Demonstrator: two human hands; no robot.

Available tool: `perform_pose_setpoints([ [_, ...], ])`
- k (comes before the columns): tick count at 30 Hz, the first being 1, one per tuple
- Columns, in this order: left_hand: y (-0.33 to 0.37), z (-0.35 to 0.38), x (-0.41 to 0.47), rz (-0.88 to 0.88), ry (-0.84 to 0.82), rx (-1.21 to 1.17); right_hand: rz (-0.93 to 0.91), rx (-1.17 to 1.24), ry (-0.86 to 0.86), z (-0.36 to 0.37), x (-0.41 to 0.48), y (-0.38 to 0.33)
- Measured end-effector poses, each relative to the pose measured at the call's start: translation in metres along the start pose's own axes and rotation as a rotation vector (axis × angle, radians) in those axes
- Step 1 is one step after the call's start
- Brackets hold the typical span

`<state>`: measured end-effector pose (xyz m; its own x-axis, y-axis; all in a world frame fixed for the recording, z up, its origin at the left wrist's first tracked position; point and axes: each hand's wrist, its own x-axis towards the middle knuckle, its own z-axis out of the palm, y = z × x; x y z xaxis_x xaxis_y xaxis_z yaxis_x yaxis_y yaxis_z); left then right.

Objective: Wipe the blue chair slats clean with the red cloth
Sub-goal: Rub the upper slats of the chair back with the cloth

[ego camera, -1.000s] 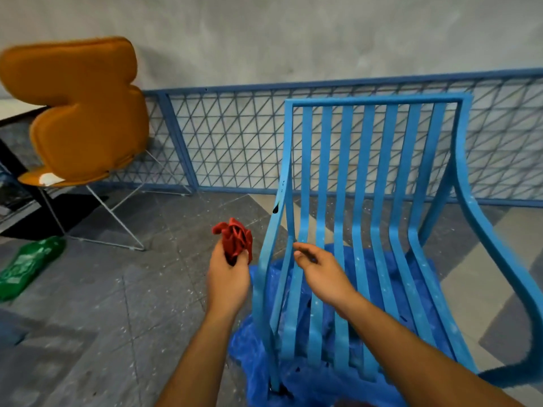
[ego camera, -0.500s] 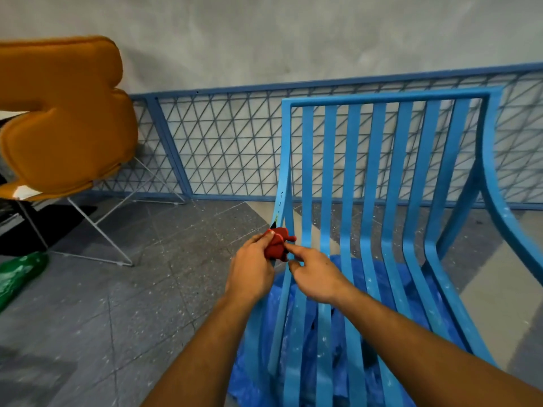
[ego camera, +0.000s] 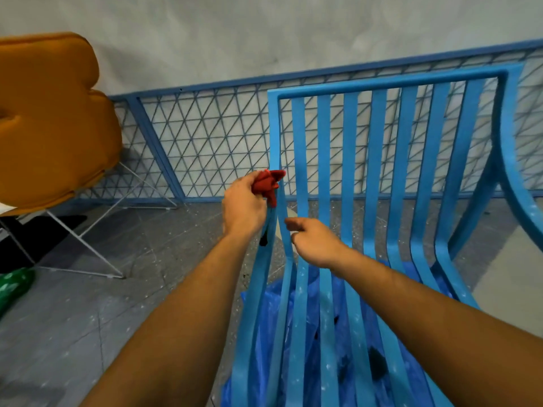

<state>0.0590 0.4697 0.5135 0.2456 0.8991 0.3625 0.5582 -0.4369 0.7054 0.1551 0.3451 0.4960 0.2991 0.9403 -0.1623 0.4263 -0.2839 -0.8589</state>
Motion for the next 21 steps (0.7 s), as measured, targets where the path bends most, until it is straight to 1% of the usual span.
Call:
perform_pose_setpoints([
  [2,0.001,0.011,0.015,0.021,0.019,0.035,0.08,0.079,-0.033,0.0,0.011,0.001],
  [4,0.001,0.02,0.028,0.08,0.013,0.1,0.105,0.132,-0.03,0.003,0.018,0.005],
  [6,-0.003,0.026,0.036,0.162,-0.071,0.173,0.108,0.158,-0.035,0.007,0.022,0.011],
  [10,-0.017,0.031,0.037,0.221,-0.281,0.351,0.118,0.213,-0.087,0.014,0.024,0.023],
  [12,-0.024,0.027,0.031,0.265,-0.31,0.392,0.116,0.224,-0.074,0.016,0.022,0.026],
  [16,-0.031,0.005,0.011,0.339,-0.362,0.399,0.124,0.253,-0.062,0.02,0.012,0.029],
  [19,-0.035,-0.01,-0.003,0.349,-0.411,0.447,0.142,0.33,-0.066,0.023,0.004,0.029],
  [21,-0.036,-0.012,-0.006,0.355,-0.411,0.487,0.156,0.389,-0.075,0.024,0.0,0.028],
])
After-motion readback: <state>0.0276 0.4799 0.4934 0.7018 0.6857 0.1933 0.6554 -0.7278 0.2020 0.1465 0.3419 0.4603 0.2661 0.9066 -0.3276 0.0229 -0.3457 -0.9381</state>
